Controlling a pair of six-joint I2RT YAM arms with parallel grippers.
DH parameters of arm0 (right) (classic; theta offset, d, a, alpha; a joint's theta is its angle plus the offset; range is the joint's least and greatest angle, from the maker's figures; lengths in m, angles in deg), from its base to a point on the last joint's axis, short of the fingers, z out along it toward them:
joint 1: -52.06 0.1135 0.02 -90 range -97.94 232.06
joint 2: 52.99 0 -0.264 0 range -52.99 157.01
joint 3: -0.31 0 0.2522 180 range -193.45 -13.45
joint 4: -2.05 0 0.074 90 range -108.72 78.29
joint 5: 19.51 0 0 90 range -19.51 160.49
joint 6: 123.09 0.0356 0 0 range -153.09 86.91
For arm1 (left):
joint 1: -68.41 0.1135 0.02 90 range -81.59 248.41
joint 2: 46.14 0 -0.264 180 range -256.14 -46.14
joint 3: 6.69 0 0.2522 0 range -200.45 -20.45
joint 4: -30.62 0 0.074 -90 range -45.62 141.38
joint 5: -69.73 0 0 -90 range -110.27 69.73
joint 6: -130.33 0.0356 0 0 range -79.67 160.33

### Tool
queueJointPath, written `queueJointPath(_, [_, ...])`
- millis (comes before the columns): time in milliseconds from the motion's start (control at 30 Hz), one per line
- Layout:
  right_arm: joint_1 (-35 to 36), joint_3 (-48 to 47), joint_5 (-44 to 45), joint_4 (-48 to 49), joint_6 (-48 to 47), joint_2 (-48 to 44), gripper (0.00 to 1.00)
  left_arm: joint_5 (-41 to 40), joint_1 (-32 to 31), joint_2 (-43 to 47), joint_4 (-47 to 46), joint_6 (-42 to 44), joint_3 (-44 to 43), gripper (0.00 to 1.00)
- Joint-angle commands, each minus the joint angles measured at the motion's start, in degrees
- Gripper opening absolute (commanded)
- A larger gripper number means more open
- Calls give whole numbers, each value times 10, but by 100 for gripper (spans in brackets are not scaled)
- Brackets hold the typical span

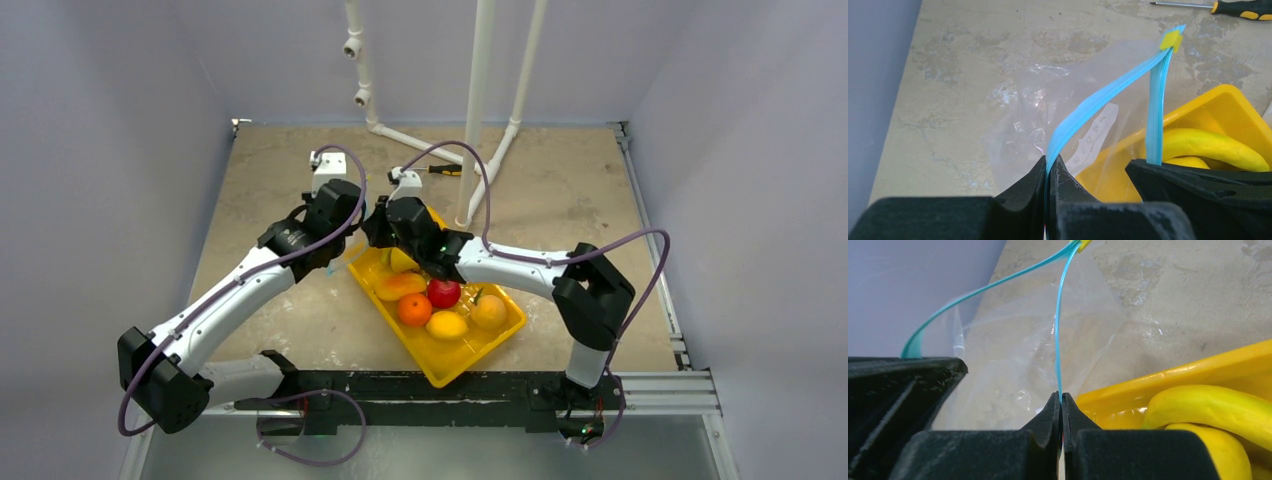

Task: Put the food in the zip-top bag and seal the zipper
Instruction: Open the zipper of the food storage bag.

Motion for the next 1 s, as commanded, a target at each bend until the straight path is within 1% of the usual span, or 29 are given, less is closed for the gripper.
queueJointPath(0, [4, 11, -1, 13, -1, -37, 0, -32, -2, 4, 6, 37, -37, 0])
queueJointPath(200, [4, 23, 0, 13, -3, -32, 0, -33, -3, 12, 33, 61, -55, 0])
queueJointPath(500, [4, 30, 18, 6, -4, -7, 0, -34, -3, 31, 101, 74, -75, 0])
queueJointPath(600, [4, 34, 22, 7, -4, 3, 0, -44, -3, 41, 118, 71, -74, 0])
queueJointPath(800, [4, 53, 37, 1, 2, 18, 0, -84, -2, 65, 128, 65, -68, 0])
queueJointPath(967, [4, 66, 46, -4, 6, 20, 0, -99, -2, 85, 126, 62, -66, 0])
